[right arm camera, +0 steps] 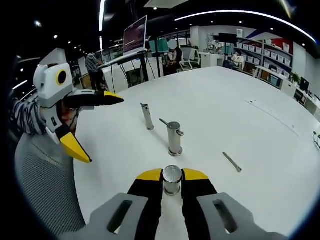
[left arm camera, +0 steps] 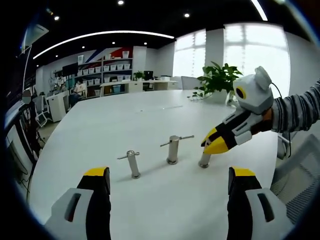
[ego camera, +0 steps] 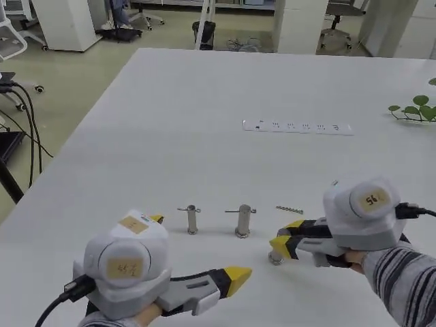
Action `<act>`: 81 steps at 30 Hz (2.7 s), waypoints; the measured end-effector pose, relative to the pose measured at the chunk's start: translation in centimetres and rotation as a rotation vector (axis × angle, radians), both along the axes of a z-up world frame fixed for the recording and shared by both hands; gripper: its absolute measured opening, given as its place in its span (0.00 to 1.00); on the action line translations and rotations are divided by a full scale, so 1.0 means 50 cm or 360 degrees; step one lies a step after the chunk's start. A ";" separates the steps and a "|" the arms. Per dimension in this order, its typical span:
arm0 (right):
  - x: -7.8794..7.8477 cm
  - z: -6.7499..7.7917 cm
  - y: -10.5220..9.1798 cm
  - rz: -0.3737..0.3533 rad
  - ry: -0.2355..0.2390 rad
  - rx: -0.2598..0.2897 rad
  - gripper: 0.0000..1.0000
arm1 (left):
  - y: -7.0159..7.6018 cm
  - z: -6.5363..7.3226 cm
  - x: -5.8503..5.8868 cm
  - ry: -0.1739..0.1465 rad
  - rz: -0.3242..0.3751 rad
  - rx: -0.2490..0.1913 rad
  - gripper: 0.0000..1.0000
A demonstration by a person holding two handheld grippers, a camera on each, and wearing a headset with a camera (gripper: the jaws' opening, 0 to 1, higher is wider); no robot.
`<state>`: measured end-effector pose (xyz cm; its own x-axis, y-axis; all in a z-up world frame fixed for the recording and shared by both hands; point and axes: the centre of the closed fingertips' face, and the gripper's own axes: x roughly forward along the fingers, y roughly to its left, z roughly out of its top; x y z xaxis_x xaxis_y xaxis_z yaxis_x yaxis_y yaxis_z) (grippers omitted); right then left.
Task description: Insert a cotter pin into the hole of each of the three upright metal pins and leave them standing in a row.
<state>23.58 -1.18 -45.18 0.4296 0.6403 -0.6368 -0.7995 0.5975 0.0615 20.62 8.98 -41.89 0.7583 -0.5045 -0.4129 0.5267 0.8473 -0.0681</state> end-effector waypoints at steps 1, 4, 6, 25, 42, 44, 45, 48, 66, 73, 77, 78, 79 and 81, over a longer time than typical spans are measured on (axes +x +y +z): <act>-0.004 -0.001 0.003 0.0009 -0.0002 -0.0005 0.09 | -0.001 0.000 0.000 0.0002 -0.0002 0.0000 0.97; -0.008 -0.002 0.008 -0.0004 -0.0003 0.0004 0.09 | -0.001 -0.001 -0.001 0.0006 -0.0004 -0.0004 0.97; -0.009 -0.001 0.011 -0.0011 -0.0005 0.0012 0.09 | -0.001 -0.001 -0.001 0.0004 -0.0004 -0.0006 0.97; -0.016 -0.005 0.020 -0.0061 0.0013 -0.0001 0.18 | -0.003 -0.002 0.000 0.0015 -0.0007 -0.0001 0.97; -0.049 0.006 -0.035 -0.0044 0.0064 0.0023 0.30 | -0.007 0.002 0.002 0.0000 -0.0013 -0.0005 0.98; -0.051 0.004 -0.042 -0.0041 0.0074 0.0014 0.29 | -0.008 0.002 0.002 0.0001 -0.0014 -0.0007 0.98; -0.051 0.003 -0.045 -0.0042 0.0074 0.0007 0.29 | -0.008 0.001 0.002 0.0004 -0.0012 -0.0008 0.98; -0.046 0.003 -0.056 -0.0051 0.0080 -0.0003 0.29 | -0.006 -0.001 0.002 0.0023 -0.0001 -0.0012 0.98; 0.078 0.001 -0.126 -0.0053 0.0065 -0.0192 0.27 | -0.010 -0.002 0.001 0.0020 -0.0012 0.0002 0.97; 0.113 -0.008 -0.118 0.0041 0.0060 -0.0297 0.25 | -0.013 -0.005 0.000 0.0032 -0.0021 0.0002 0.96; 0.132 -0.020 -0.110 0.0093 0.0061 -0.0359 0.22 | -0.014 -0.010 -0.002 0.0035 -0.0036 0.0037 0.96; 0.134 -0.021 -0.109 0.0099 0.0063 -0.0364 0.21 | -0.014 -0.012 -0.002 0.0040 -0.0036 0.0041 0.96; 0.139 -0.026 -0.107 0.0115 0.0063 -0.0383 0.21 | -0.013 -0.012 -0.002 0.0044 -0.0035 0.0039 0.95; 0.147 -0.034 -0.105 0.0134 0.0064 -0.0413 0.20 | -0.013 -0.013 -0.002 0.0049 -0.0031 0.0031 0.95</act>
